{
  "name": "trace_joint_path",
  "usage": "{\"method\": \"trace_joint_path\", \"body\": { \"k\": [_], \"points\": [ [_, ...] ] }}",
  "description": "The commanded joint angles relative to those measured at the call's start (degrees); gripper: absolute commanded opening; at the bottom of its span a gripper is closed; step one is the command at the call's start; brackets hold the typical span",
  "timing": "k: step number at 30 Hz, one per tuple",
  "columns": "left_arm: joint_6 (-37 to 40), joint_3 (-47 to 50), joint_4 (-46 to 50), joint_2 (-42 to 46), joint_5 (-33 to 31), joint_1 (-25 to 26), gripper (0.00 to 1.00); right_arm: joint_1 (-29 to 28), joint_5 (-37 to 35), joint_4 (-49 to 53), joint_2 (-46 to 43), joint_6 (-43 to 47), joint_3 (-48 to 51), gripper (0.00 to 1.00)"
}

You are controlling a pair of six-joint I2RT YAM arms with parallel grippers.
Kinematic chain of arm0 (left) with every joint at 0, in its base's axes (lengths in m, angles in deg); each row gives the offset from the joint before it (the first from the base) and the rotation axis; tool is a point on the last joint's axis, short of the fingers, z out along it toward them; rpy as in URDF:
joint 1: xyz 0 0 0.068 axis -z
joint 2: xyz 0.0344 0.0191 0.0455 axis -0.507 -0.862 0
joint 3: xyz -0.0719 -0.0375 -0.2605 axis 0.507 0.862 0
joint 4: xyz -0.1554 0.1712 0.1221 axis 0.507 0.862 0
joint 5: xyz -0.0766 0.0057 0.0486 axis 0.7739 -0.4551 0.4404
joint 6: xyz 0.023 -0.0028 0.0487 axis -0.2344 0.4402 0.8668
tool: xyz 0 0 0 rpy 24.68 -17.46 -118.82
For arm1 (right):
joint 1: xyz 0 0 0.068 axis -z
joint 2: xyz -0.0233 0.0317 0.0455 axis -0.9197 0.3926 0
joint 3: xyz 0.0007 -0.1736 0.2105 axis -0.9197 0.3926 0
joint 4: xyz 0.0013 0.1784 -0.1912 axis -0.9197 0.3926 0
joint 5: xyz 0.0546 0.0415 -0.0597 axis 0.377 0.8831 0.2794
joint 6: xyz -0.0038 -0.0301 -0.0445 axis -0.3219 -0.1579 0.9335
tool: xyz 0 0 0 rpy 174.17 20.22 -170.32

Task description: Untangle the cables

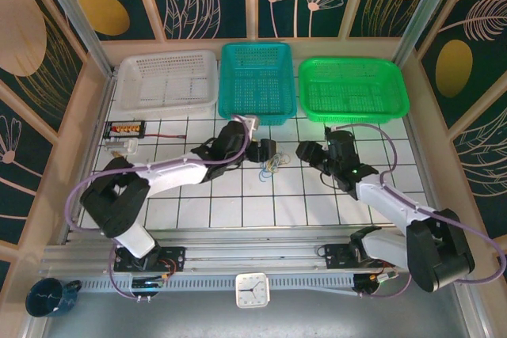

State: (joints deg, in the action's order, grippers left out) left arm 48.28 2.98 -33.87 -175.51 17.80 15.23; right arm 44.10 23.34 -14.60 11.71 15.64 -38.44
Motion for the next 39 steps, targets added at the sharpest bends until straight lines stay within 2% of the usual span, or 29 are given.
{"method": "trace_joint_path", "body": {
  "k": [1, 4, 8, 13, 15, 21, 26, 30, 36, 39],
  "points": [
    [9.0, -7.4, 10.3, -5.5, -1.3, 1.1, 0.76, 1.1, 1.4, 0.1, -2.9, 0.3, 2.4, 0.52],
    [13.5, -12.4, 15.7, -9.6, -1.2, 1.9, 0.81, 2.0, 1.9, 0.3, -5.1, 0.4, 3.9, 0.54],
    [16.0, -16.0, 18.7, -13.1, -1.6, 2.3, 0.83, 2.6, 2.0, 1.3, -6.5, 0.5, 4.4, 0.63],
    [16.7, -18.3, 19.8, -16.0, -0.7, 2.3, 0.78, 2.7, 1.5, 2.4, -7.5, 0.5, 4.7, 0.84],
    [16.5, -18.4, 19.8, -16.8, -0.7, 2.3, 0.76, 2.8, 1.3, 2.6, -8.0, 0.5, 4.9, 0.89],
    [15.6, -16.7, 18.6, -17.3, -2.8, 2.3, 0.75, 2.8, 3.3, 1.8, -7.6, 0.3, 5.2, 0.93],
    [12.8, -14.3, 20.2, -16.0, -10.2, 2.2, 0.7, 2.7, 6.3, 0.0, -6.1, 0.1, 5.1, 0.93],
    [9.3, -9.6, 19.0, -13.6, -12.9, 2.2, 0.69, 1.9, 7.7, -1.2, -4.2, 0.1, 4.3, 0.93],
    [1.2, 0.4, 15.4, -6.2, -14.8, 2.3, 0.67, -0.9, 8.1, -2.7, -0.7, 0.3, 2.4, 0.92],
    [-1.8, 5.9, 10.4, 0.5, -13.8, 2.2, 0.72, -3.4, 8.5, -4.1, 2.2, 0.2, 1.2, 0.9]
  ]
}}
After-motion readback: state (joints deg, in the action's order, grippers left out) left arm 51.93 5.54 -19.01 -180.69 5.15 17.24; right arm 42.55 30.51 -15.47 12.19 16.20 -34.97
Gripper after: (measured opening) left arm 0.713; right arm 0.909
